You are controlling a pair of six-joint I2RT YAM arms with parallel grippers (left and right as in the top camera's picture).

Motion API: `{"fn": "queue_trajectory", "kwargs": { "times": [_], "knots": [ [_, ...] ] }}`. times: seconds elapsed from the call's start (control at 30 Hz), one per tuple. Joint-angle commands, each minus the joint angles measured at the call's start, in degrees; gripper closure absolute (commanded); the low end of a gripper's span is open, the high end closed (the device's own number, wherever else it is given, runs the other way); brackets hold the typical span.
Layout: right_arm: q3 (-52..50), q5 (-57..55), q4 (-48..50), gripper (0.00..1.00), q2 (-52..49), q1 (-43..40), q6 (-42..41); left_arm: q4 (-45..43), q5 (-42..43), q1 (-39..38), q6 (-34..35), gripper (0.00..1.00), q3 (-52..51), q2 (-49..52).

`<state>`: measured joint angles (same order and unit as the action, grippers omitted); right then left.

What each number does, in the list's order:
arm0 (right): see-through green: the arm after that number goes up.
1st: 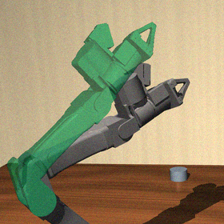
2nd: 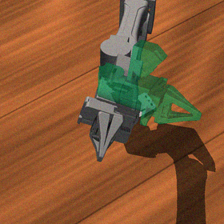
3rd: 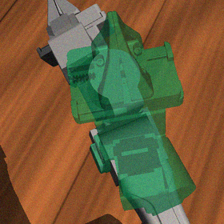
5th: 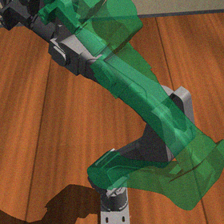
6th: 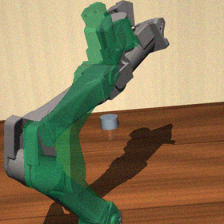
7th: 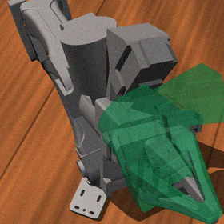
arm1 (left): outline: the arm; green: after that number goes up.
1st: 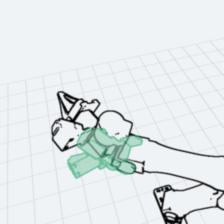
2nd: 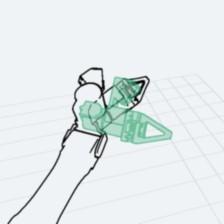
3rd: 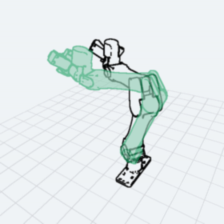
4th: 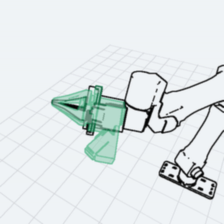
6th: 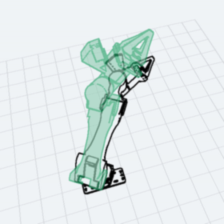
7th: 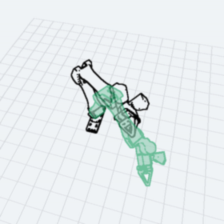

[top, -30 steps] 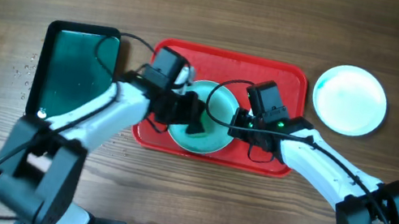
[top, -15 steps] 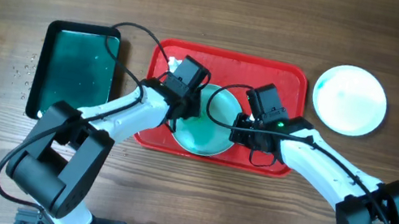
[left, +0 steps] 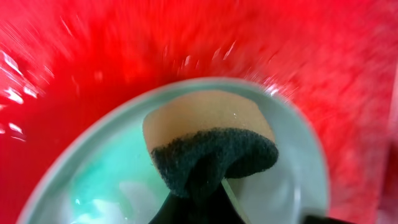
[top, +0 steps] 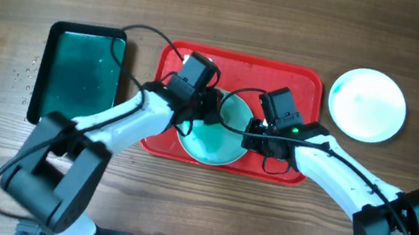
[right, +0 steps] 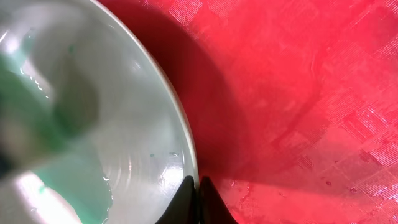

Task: Clean dirty plates on tray and stack at the side
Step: 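Scrub the blue plate with the left gripper's sponge while the right gripper holds it, then move the sponge back into the green tray with the left gripper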

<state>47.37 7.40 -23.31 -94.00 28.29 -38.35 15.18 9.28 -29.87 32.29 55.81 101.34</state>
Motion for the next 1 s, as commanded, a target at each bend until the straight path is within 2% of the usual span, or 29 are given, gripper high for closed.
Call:
{"fn": "queue_trajectory", "kwargs": {
  "times": [0.0, 0.07, 0.2, 0.27, 0.43, 0.53, 0.7, 0.8, 0.87, 0.9, 0.97],
  "knots": [
    [-0.2, -1.2, -0.1, 0.96, 0.3, -0.2, 0.7, -0.1, 1.2, -0.5, 0.3, 0.96, -0.3, 4.6],
    [-0.2, -1.2, -0.5, 0.96, 0.3, -0.2, 0.8, 1.5, -10.3, -0.5, -2.3, 0.96, -0.3, 5.2],
    [-0.2, -1.3, -0.7, 0.96, 0.3, -0.2, 0.8, 8.3, -35.3, -0.5, -2.3, 0.96, -0.3, 1.6],
    [-0.2, -1.5, -0.7, 0.96, 0.3, -0.2, 0.8, 10.0, -40.0, -0.5, -2.3, 0.96, -0.3, -1.7],
    [-0.2, -1.5, -0.7, 0.96, 0.3, -0.2, 0.8, 10.0, -39.4, 0.7, -2.0, 0.96, -0.3, -15.7],
    [-0.2, -1.5, -0.8, 0.96, 0.3, -0.2, 0.9, 10.5, -30.3, 10.6, -2.0, 0.96, -0.3, -22.5],
    [-0.2, -1.8, -0.7, 0.96, 0.3, -0.2, 0.8, 12.9, -9.9, 37.8, -0.2, 0.96, -0.4, -18.5],
    [-0.2, -1.9, -0.8, 0.96, 0.3, -0.2, 0.8, 12.5, -5.7, 43.8, -0.1, 0.96, -0.4, -11.5],
    [-0.2, -1.9, -1.0, 0.96, 0.3, -0.2, 0.9, 12.0, -4.0, 44.5, -0.1, 0.96, -0.4, -7.5],
    [-0.2, -1.9, -1.2, 0.96, 0.3, -0.2, 0.9, 11.2, -4.6, 44.5, -0.1, 0.85, -0.4, -5.7],
    [-0.2, -1.9, -1.2, 0.96, 0.3, -0.2, 0.8, 10.3, -6.6, 44.6, -0.1, 0.82, -0.4, -5.2]
  ]
}}
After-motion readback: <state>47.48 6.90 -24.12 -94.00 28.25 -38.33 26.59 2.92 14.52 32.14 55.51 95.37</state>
